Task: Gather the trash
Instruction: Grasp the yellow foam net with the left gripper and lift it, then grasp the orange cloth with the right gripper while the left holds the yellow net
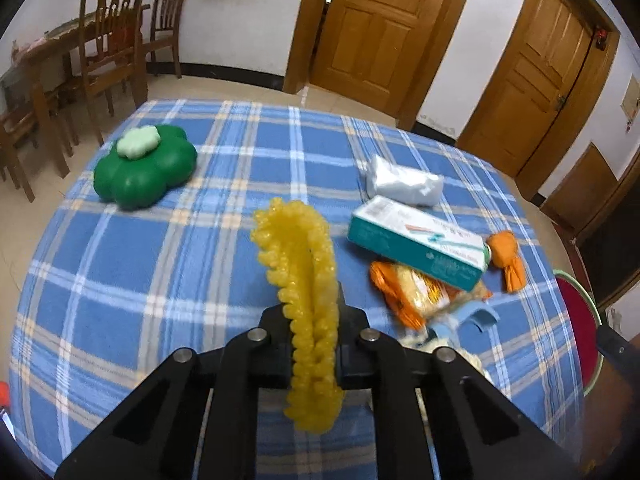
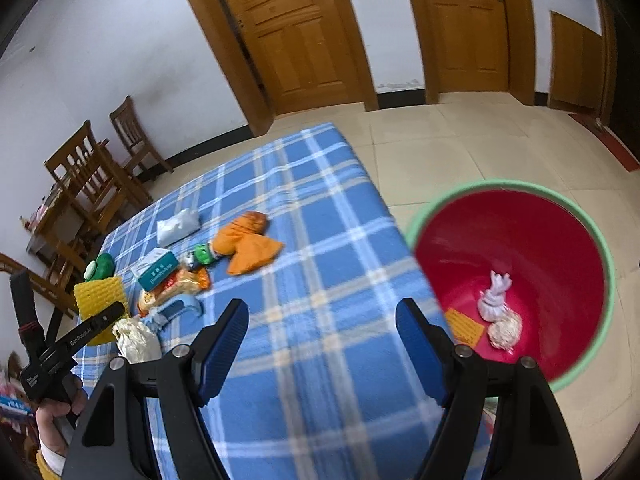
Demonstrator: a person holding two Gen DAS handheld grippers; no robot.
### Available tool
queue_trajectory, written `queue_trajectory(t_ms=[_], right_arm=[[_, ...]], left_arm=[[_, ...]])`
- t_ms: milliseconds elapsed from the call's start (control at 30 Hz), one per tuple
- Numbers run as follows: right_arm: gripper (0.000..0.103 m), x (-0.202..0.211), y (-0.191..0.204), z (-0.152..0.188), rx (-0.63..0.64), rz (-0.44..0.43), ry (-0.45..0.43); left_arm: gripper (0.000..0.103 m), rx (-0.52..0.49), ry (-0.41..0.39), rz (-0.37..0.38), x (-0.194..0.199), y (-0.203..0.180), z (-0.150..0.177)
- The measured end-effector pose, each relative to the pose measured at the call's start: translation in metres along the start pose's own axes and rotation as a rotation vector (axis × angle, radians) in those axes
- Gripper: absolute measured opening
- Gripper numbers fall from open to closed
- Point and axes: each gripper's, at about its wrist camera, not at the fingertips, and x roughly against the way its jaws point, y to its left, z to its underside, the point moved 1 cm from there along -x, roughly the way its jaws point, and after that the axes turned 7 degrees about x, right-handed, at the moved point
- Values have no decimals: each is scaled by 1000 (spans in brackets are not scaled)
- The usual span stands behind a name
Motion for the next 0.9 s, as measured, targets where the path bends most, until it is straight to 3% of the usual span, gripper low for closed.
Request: queue_trajectory(t_ms=[333, 600, 700, 900], right_arm=[[78, -60, 41, -24, 115, -30, 61], [75, -101, 57, -37, 185, -23, 90], [69, -107, 60, -40, 202, -16, 78], [38, -108, 66, -37, 245, 22, 44]], left_arm=[[13, 78, -6, -19, -9, 23, -5], [13, 82, -9, -14, -11, 24, -4], [13, 79, -12, -14, -11, 23, -3], [13, 76, -15, -16, -12, 21, -3]])
